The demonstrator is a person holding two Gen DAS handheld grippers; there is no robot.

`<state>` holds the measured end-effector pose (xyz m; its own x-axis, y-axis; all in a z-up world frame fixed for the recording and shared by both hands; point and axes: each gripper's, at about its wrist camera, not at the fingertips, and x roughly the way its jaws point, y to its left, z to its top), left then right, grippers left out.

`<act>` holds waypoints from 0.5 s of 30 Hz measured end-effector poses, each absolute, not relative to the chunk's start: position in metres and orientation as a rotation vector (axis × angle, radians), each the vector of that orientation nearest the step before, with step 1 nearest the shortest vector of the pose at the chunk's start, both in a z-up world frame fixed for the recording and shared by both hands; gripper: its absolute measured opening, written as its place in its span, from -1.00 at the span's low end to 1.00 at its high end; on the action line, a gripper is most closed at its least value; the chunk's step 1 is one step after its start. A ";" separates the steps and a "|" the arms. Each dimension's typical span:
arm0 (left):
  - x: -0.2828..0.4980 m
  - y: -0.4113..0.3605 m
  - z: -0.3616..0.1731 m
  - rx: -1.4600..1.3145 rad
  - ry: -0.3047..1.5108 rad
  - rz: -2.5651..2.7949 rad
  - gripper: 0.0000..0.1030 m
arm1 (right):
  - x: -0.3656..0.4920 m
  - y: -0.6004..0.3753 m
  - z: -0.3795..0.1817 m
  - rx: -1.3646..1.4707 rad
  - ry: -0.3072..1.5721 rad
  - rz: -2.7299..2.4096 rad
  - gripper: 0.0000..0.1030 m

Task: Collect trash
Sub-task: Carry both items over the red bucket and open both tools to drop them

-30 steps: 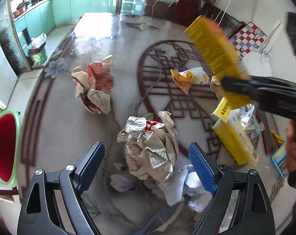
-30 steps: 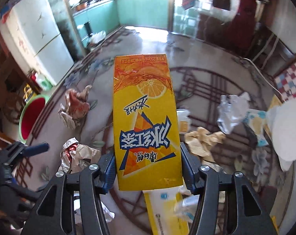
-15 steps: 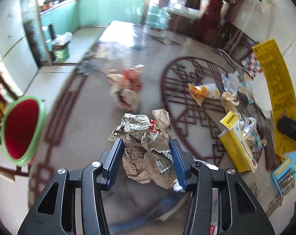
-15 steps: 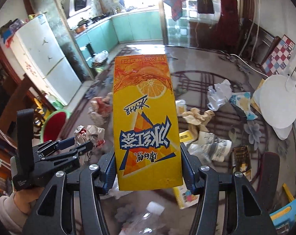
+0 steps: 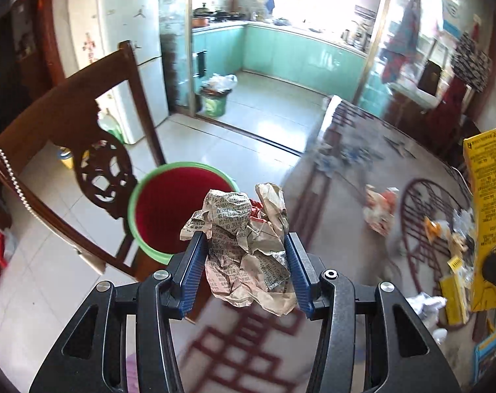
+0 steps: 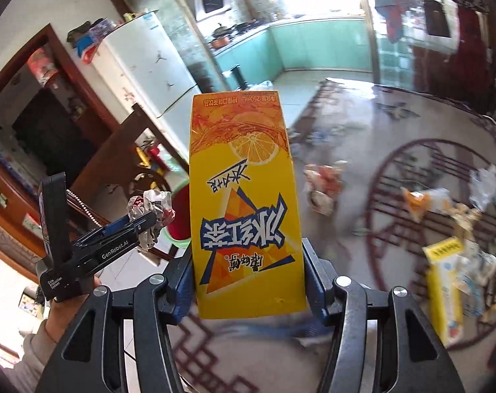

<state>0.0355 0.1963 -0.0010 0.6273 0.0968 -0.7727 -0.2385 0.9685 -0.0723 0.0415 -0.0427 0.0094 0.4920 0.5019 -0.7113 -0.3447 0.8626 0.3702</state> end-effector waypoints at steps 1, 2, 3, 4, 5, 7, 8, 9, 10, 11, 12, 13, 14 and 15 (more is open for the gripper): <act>0.042 0.205 -0.004 -0.168 0.869 0.209 -0.08 | 0.050 -0.026 0.007 0.189 0.931 0.537 0.07; 0.049 0.218 -0.007 -0.165 0.867 0.224 -0.08 | 0.061 -0.004 0.001 0.189 0.942 0.561 0.07; 0.056 0.227 -0.012 -0.166 0.866 0.233 -0.08 | 0.072 0.012 -0.004 0.184 0.953 0.574 0.07; 0.063 0.238 -0.017 -0.170 0.869 0.241 -0.08 | 0.083 0.034 -0.012 0.173 0.970 0.587 0.07; 0.073 0.249 -0.025 -0.178 0.877 0.245 -0.08 | 0.095 0.048 -0.021 0.164 0.986 0.592 0.07; 0.088 0.268 -0.039 -0.191 0.901 0.250 -0.08 | 0.119 0.087 -0.041 0.149 1.026 0.599 0.07; 0.097 0.278 -0.049 -0.200 0.917 0.247 -0.08 | 0.131 0.100 -0.053 0.137 1.042 0.599 0.07; 0.100 0.285 -0.054 -0.206 0.927 0.245 -0.08 | 0.139 0.115 -0.061 0.123 1.055 0.599 0.07; 0.105 0.292 -0.060 -0.208 0.937 0.243 -0.08 | 0.148 0.133 -0.069 0.105 1.069 0.602 0.07; 0.111 0.299 -0.067 -0.205 0.948 0.243 -0.08 | 0.155 0.146 -0.076 0.089 1.081 0.603 0.07; 0.113 0.303 -0.072 -0.204 0.957 0.242 -0.08 | 0.162 0.161 -0.084 0.072 1.094 0.603 0.07; 0.117 0.307 -0.075 -0.204 0.964 0.243 -0.08 | 0.170 0.173 -0.092 0.055 1.109 0.607 0.07; 0.121 0.313 -0.080 -0.205 0.972 0.245 -0.08 | 0.177 0.182 -0.098 0.044 1.122 0.607 0.07; 0.124 0.318 -0.083 -0.208 0.978 0.248 -0.08 | 0.181 0.193 -0.106 0.032 1.136 0.607 0.07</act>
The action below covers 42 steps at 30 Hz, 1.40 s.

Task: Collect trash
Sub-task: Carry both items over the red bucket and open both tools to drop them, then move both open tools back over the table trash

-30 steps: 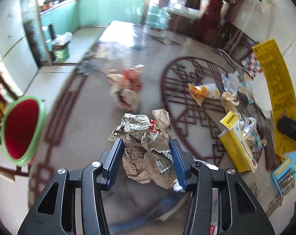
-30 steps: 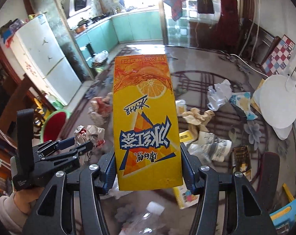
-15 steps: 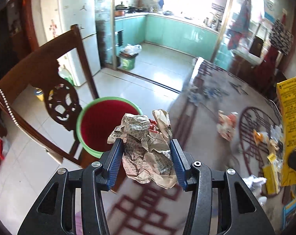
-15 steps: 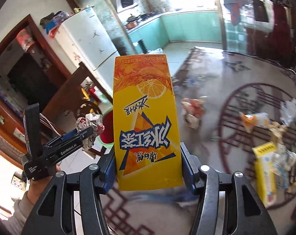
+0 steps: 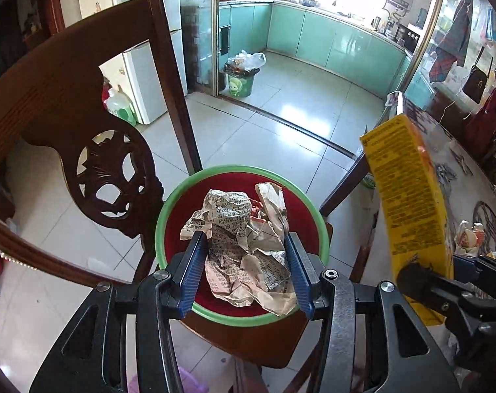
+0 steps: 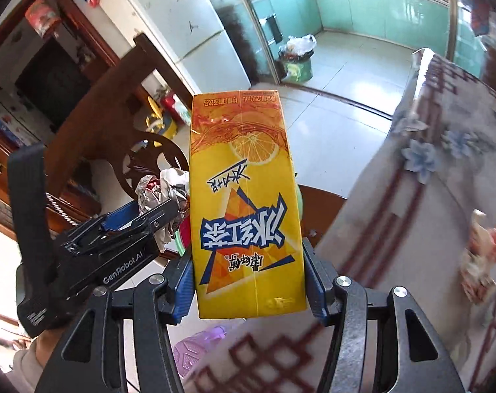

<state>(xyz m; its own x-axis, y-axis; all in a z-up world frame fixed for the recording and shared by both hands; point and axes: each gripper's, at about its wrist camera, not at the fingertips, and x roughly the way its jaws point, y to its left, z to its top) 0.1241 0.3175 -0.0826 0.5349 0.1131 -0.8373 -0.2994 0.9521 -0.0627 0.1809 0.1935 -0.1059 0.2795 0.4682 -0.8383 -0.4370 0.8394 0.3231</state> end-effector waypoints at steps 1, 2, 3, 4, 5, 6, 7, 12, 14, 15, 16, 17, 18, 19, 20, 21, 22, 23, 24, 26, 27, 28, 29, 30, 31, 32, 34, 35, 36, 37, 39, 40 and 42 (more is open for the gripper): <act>0.127 0.322 -0.085 -0.214 0.982 0.252 -0.08 | 0.184 0.204 -0.113 0.019 1.148 0.604 0.07; 0.129 0.327 -0.089 -0.220 0.987 0.257 -0.08 | 0.192 0.208 -0.121 0.010 1.159 0.601 0.07; 0.131 0.332 -0.092 -0.227 0.992 0.259 -0.08 | 0.195 0.216 -0.126 0.000 1.167 0.600 0.07; 0.133 0.336 -0.095 -0.235 0.997 0.261 -0.08 | 0.196 0.221 -0.131 -0.010 1.172 0.598 0.07; 0.134 0.340 -0.098 -0.238 1.003 0.265 -0.08 | 0.198 0.227 -0.135 -0.022 1.179 0.593 0.07; 0.136 0.342 -0.100 -0.238 1.006 0.267 -0.07 | 0.203 0.233 -0.140 -0.034 1.185 0.591 0.07; 0.136 0.345 -0.103 -0.241 1.004 0.267 -0.02 | 0.204 0.240 -0.143 -0.045 1.186 0.592 0.08; 0.138 0.354 -0.107 -0.230 0.990 0.292 0.78 | 0.217 0.248 -0.157 -0.089 1.186 0.601 0.10; 0.138 0.357 -0.108 -0.213 0.982 0.313 0.88 | 0.219 0.246 -0.161 -0.094 1.180 0.600 0.12; 0.139 0.358 -0.108 -0.210 0.983 0.319 0.91 | 0.220 0.247 -0.162 -0.093 1.181 0.600 0.12; 0.138 0.359 -0.108 -0.210 0.982 0.323 0.92 | 0.222 0.248 -0.164 -0.091 1.182 0.602 0.12; 0.137 0.359 -0.107 -0.211 0.982 0.324 0.92 | 0.222 0.245 -0.164 -0.088 1.185 0.606 0.13; 0.137 0.360 -0.107 -0.210 0.983 0.326 0.92 | 0.223 0.246 -0.165 -0.088 1.188 0.610 0.13; 0.137 0.361 -0.106 -0.210 0.985 0.331 0.92 | 0.221 0.243 -0.163 -0.091 1.189 0.612 0.13; 0.136 0.362 -0.105 -0.210 0.985 0.335 0.92 | 0.218 0.243 -0.161 -0.096 1.187 0.611 0.13; 0.135 0.362 -0.104 -0.213 0.983 0.337 0.92 | 0.218 0.242 -0.160 -0.097 1.182 0.608 0.13; 0.133 0.362 -0.102 -0.216 0.978 0.334 0.92 | 0.216 0.236 -0.156 -0.091 1.175 0.605 0.13; 0.132 0.362 -0.100 -0.216 0.973 0.332 0.92 | 0.214 0.231 -0.151 -0.077 1.159 0.601 0.13; 0.130 0.360 -0.097 -0.215 0.968 0.326 0.92 | 0.211 0.224 -0.144 -0.056 1.138 0.596 0.13; 0.128 0.353 -0.090 -0.209 0.959 0.307 0.92 | 0.203 0.204 -0.125 -0.019 1.088 0.573 0.13; 0.127 0.348 -0.086 -0.210 0.953 0.294 0.92 | 0.197 0.192 -0.115 -0.003 1.058 0.556 0.13; 0.125 0.340 -0.079 -0.214 0.940 0.269 0.92 | 0.190 0.178 -0.104 0.010 1.024 0.532 0.13; 0.123 0.333 -0.074 -0.217 0.926 0.244 0.93 | 0.181 0.157 -0.089 0.023 0.983 0.491 0.13; 0.121 0.323 -0.066 -0.216 0.912 0.218 0.94 | 0.171 0.138 -0.076 0.031 0.949 0.448 0.14; 0.119 0.311 -0.059 -0.211 0.899 0.188 0.94 | 0.161 0.118 -0.063 0.036 0.913 0.402 0.18; 0.117 0.299 -0.052 -0.207 0.887 0.157 0.94 | 0.147 0.091 -0.048 0.041 0.869 0.344 0.25; 0.115 0.271 -0.040 -0.199 0.869 0.092 0.95 | 0.124 0.044 -0.027 0.044 0.806 0.243 0.55; 0.115 0.258 -0.035 -0.197 0.864 0.058 0.98 | 0.117 0.023 -0.020 0.041 0.795 0.207 0.56; 0.115 0.242 -0.031 -0.193 0.859 0.021 0.99 | 0.109 -0.001 -0.014 0.036 0.799 0.165 0.56; 0.115 0.226 -0.028 -0.186 0.856 -0.007 0.99 | 0.102 -0.026 -0.012 0.033 0.818 0.121 0.56; 0.114 0.197 -0.024 -0.175 0.862 -0.054 0.99 | 0.092 -0.075 -0.010 0.052 0.853 0.047 0.56; 0.114 0.183 -0.022 -0.171 0.869 -0.078 0.99 | 0.087 -0.099 -0.010 0.067 0.865 0.013 0.56; 0.110 0.158 -0.020 -0.161 0.875 -0.113 0.99 | 0.076 -0.149 -0.013 0.096 0.900 -0.073 0.56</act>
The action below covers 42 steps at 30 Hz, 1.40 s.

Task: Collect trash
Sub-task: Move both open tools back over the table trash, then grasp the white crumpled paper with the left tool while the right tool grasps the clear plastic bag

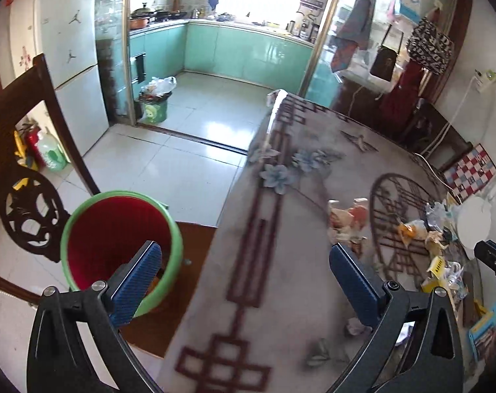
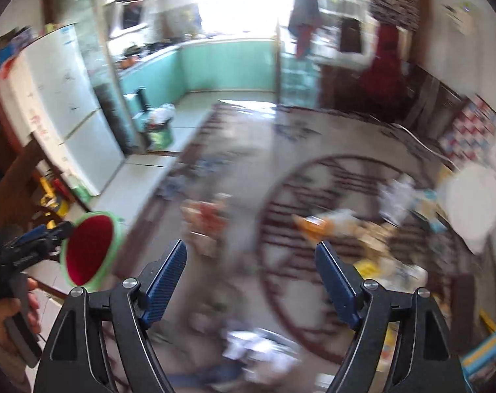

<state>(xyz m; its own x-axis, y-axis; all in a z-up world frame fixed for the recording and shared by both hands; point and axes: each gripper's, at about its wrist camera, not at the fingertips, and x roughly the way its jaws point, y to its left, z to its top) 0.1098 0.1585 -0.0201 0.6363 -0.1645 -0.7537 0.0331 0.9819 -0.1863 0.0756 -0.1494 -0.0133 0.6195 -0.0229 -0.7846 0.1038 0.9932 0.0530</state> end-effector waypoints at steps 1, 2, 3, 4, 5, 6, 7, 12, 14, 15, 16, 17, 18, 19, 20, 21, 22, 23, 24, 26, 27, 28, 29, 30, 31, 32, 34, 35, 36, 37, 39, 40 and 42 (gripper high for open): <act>0.106 0.148 -0.018 -0.155 0.876 -0.127 0.99 | 0.071 -0.172 -0.015 0.110 0.916 -0.101 0.56; 0.103 0.135 -0.018 -0.148 0.879 -0.143 0.99 | 0.065 -0.193 -0.018 0.125 0.936 -0.124 0.56; 0.100 0.123 -0.018 -0.142 0.886 -0.159 0.99 | 0.058 -0.211 -0.022 0.141 0.956 -0.140 0.56; 0.097 0.112 -0.019 -0.137 0.896 -0.174 0.99 | 0.054 -0.227 -0.025 0.150 0.968 -0.146 0.56; 0.094 0.101 -0.022 -0.131 0.909 -0.192 0.99 | 0.046 -0.242 -0.031 0.156 0.986 -0.153 0.56; 0.090 0.090 -0.024 -0.123 0.920 -0.211 0.99 | 0.042 -0.251 -0.037 0.161 0.999 -0.156 0.56; 0.085 0.079 -0.026 -0.111 0.929 -0.232 0.99 | 0.035 -0.263 -0.043 0.167 1.013 -0.155 0.56; 0.058 0.033 -0.038 -0.043 0.965 -0.357 0.99 | 0.025 -0.305 -0.083 0.152 1.092 -0.149 0.56; 0.049 0.019 -0.044 -0.036 0.995 -0.396 0.99 | 0.029 -0.315 -0.098 0.177 1.122 -0.118 0.56; 0.045 0.014 -0.047 -0.038 1.008 -0.412 0.99 | 0.032 -0.322 -0.107 0.208 1.140 -0.088 0.56; 0.041 0.008 -0.050 -0.040 1.019 -0.424 0.99 | 0.036 -0.328 -0.114 0.234 1.154 -0.073 0.56; 0.039 0.003 -0.052 -0.041 1.027 -0.433 0.99 | 0.039 -0.333 -0.121 0.255 1.165 -0.065 0.56; 0.037 -0.002 -0.054 -0.041 1.037 -0.444 0.99 | 0.041 -0.337 -0.127 0.273 1.174 -0.061 0.56; 0.035 -0.006 -0.056 -0.041 1.044 -0.453 0.99 | 0.043 -0.341 -0.134 0.287 1.183 -0.062 0.56; 0.034 -0.010 -0.057 -0.040 1.048 -0.459 0.99 | 0.045 -0.344 -0.138 0.300 1.189 -0.058 0.46; 0.032 -0.014 -0.058 -0.040 1.052 -0.464 0.99 | 0.046 -0.346 -0.141 0.314 1.186 -0.050 0.32; 0.031 -0.017 -0.059 -0.040 1.057 -0.470 0.99 | 0.046 -0.347 -0.144 0.322 1.187 -0.041 -0.08; 0.030 -0.021 -0.060 -0.040 1.061 -0.473 0.99 | 0.046 -0.349 -0.148 0.324 1.191 -0.038 -0.42; 0.029 -0.025 -0.062 -0.040 1.068 -0.475 0.99 | 0.046 -0.350 -0.148 0.329 1.189 -0.034 -0.50; 0.029 -0.034 -0.067 -0.046 1.081 -0.485 0.99 | 0.042 -0.351 -0.147 0.337 1.172 -0.022 -0.76; 0.029 -0.039 -0.069 -0.042 1.085 -0.486 0.99 | 0.041 -0.350 -0.145 0.337 1.159 -0.022 -0.83; 0.030 -0.043 -0.070 -0.038 1.090 -0.485 0.99 | 0.037 -0.349 -0.139 0.335 1.140 -0.026 -0.89; 0.031 -0.047 -0.072 -0.032 1.091 -0.482 0.99 | 0.034 -0.348 -0.134 0.333 1.123 -0.035 -0.90; 0.033 -0.050 -0.074 -0.028 1.094 -0.476 0.99 | 0.032 -0.347 -0.129 0.330 1.107 -0.041 -0.91; 0.035 -0.053 -0.077 -0.027 1.099 -0.470 0.99 | 0.028 -0.344 -0.121 0.322 1.087 -0.050 -0.91; 0.036 -0.055 -0.079 -0.028 1.104 -0.464 0.99 | 0.025 -0.341 -0.114 0.311 1.075 -0.058 -0.91; 0.039 -0.059 -0.084 -0.018 1.118 -0.444 0.99 | 0.017 -0.334 -0.097 0.287 1.043 -0.066 -0.92; 0.039 -0.059 -0.086 -0.015 1.123 -0.438 0.99 | 0.014 -0.332 -0.089 0.279 1.030 -0.067 -0.92; 0.039 -0.059 -0.088 -0.012 1.128 -0.433 0.99 | 0.012 -0.327 -0.083 0.274 1.021 -0.067 -0.92; 0.039 -0.060 -0.090 -0.008 1.133 -0.427 0.96 | 0.010 -0.324 -0.077 0.273 1.014 -0.065 -0.92; 0.039 -0.062 -0.094 0.001 1.143 -0.423 0.73 | 0.006 -0.318 -0.066 0.281 0.996 -0.061 -0.92; 0.039 -0.064 -0.097 0.013 1.153 -0.421 0.44 | 0.004 -0.316 -0.062 0.289 0.988 -0.054 -0.92; 0.040 -0.065 -0.100 -0.003 1.165 -0.444 0.29 | 0.001 -0.308 -0.053 0.301 0.979 -0.043 -0.92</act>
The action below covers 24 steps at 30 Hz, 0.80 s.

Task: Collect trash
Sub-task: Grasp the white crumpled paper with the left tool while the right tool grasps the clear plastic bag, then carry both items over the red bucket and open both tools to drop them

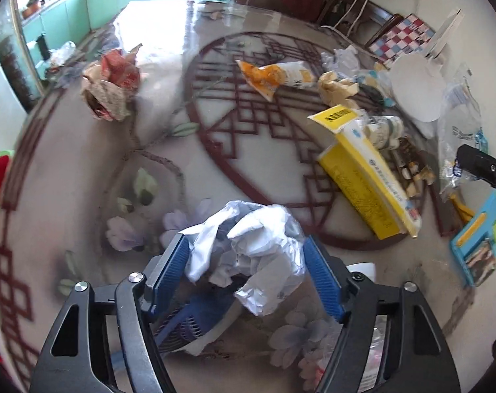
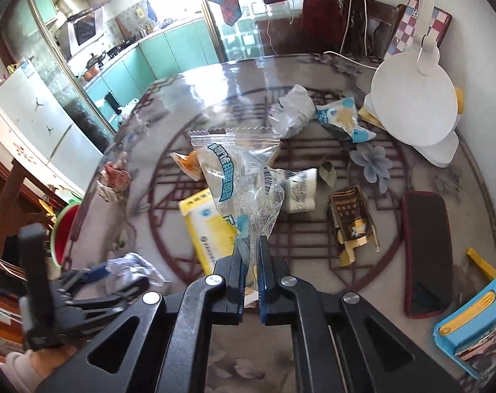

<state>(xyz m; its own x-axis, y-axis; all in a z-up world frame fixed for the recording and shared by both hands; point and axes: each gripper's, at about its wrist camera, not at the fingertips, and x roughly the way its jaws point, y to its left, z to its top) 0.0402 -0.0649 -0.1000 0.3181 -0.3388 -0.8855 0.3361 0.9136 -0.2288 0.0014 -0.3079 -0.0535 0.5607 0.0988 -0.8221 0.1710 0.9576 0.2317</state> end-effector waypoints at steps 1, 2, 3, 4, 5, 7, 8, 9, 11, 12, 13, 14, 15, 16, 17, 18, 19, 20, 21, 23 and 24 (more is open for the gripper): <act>0.040 -0.066 -0.099 -0.006 1.161 -0.451 0.17 | 0.001 -0.303 -0.050 0.299 0.979 -0.039 -0.92; 0.039 -0.067 -0.097 -0.002 1.155 -0.459 -0.02 | 0.001 -0.297 -0.047 0.294 0.979 -0.036 -0.92; 0.038 -0.069 -0.094 0.014 1.148 -0.461 -0.06 | 0.001 -0.292 -0.044 0.287 0.978 -0.030 -0.92; 0.037 -0.071 -0.091 0.050 1.134 -0.446 -0.10 | 0.002 -0.285 -0.041 0.277 0.978 -0.020 -0.91; 0.036 -0.071 -0.088 0.071 1.122 -0.439 -0.12 | 0.003 -0.280 -0.040 0.270 0.978 -0.014 -0.91; 0.035 -0.065 -0.081 0.071 1.106 -0.440 -0.13 | 0.004 -0.266 -0.035 0.260 0.976 0.012 -0.91; 0.036 -0.062 -0.078 0.070 1.099 -0.435 -0.14 | 0.005 -0.262 -0.035 0.256 0.977 0.020 -0.91; 0.036 -0.059 -0.075 0.069 1.090 -0.429 -0.14 | 0.006 -0.256 -0.034 0.250 0.976 0.028 -0.92; 0.038 -0.049 -0.066 0.061 1.071 -0.412 -0.15 | 0.009 -0.244 -0.031 0.235 0.974 0.040 -0.92; 0.039 -0.043 -0.061 0.054 1.064 -0.403 -0.15 | 0.011 -0.237 -0.030 0.224 0.976 0.045 -0.92; 0.040 -0.037 -0.057 0.045 1.059 -0.397 -0.15 | 0.012 -0.230 -0.029 0.214 0.976 0.051 -0.91; 0.042 -0.032 -0.054 0.036 1.051 -0.391 -0.15 | 0.014 -0.225 -0.028 0.207 0.975 0.057 -0.91; 0.043 -0.024 -0.049 0.026 1.039 -0.381 -0.15 | 0.016 -0.219 -0.027 0.202 0.975 0.063 -0.91; 0.045 -0.019 -0.045 0.020 1.030 -0.373 -0.14 | 0.018 -0.212 -0.026 0.195 0.977 0.069 -0.91; 0.047 -0.011 -0.041 0.009 1.021 -0.363 -0.14 | 0.020 -0.205 -0.025 0.187 0.977 0.076 -0.91; 0.049 -0.002 -0.037 -0.002 1.013 -0.353 -0.14 | 0.023 -0.199 -0.024 0.180 0.977 0.082 -0.91; 0.051 0.005 -0.035 -0.011 1.007 -0.344 -0.14 | 0.026 -0.190 -0.023 0.169 0.978 0.087 -0.91; 0.053 0.015 -0.031 -0.023 0.999 -0.332 -0.14 | 0.030 -0.184 -0.022 0.159 0.979 0.092 -0.91; 0.054 0.024 -0.029 -0.033 0.992 -0.320 -0.14 | 0.032 -0.176 -0.021 0.151 0.978 0.098 -0.91; 0.060 0.041 -0.025 -0.053 0.981 -0.292 -0.15 | 0.037 -0.159 -0.017 0.130 0.977 0.111 -0.91; 0.062 0.050 -0.024 -0.064 0.977 -0.276 -0.15 | 0.040 -0.151 -0.016 0.120 0.977 0.116 -0.91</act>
